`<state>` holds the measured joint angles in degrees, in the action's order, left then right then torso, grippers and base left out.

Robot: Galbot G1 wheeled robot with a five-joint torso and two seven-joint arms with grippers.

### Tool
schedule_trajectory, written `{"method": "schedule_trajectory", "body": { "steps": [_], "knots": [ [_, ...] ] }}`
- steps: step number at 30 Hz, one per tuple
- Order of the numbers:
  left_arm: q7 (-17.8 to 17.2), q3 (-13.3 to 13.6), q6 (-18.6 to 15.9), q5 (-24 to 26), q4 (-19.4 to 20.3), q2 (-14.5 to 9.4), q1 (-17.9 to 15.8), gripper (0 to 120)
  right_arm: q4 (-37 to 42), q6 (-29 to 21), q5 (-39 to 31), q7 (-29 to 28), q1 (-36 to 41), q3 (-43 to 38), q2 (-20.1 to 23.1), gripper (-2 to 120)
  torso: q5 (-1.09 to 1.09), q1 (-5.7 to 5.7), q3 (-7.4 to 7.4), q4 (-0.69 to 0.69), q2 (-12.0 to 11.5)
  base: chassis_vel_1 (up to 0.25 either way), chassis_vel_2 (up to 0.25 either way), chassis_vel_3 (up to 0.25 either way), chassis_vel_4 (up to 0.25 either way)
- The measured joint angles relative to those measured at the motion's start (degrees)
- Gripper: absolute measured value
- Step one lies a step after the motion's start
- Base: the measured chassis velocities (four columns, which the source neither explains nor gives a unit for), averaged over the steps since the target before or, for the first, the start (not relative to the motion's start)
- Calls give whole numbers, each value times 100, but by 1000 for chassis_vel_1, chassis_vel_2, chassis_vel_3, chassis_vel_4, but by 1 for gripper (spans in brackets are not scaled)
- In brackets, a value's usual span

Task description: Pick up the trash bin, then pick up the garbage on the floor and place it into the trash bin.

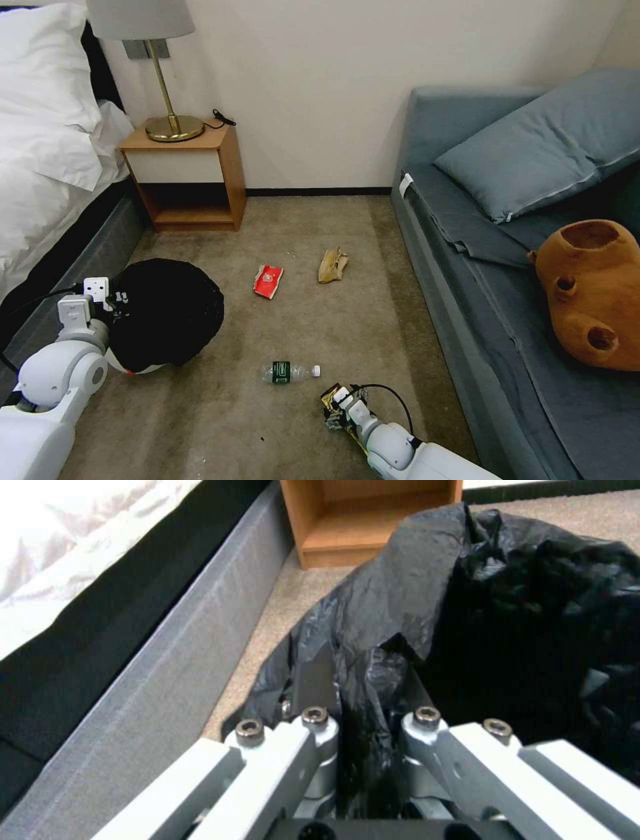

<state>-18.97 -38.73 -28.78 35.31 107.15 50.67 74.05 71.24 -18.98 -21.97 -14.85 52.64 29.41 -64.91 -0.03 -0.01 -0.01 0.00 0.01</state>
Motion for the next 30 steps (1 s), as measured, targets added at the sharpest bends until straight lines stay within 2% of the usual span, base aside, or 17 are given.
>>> {"method": "schedule_trajectory", "body": {
  "steps": [4,10,30],
  "knots": [
    [0,-12,5,0,7,16,17,6,2,-9,-23,19,23,-26,7,99,2,0,0,-1,0,0,0,0,0],
    [11,-54,77,0,-21,29,61,6,-73,-7,-137,214,9,-70,3,89,0,0,0,-3,1,0,0,0,0],
    [37,-171,138,45,-50,-14,101,6,-121,78,-286,514,-113,-46,63,89,5,0,2,1,-2,0,0,0,0]
  ]
}}
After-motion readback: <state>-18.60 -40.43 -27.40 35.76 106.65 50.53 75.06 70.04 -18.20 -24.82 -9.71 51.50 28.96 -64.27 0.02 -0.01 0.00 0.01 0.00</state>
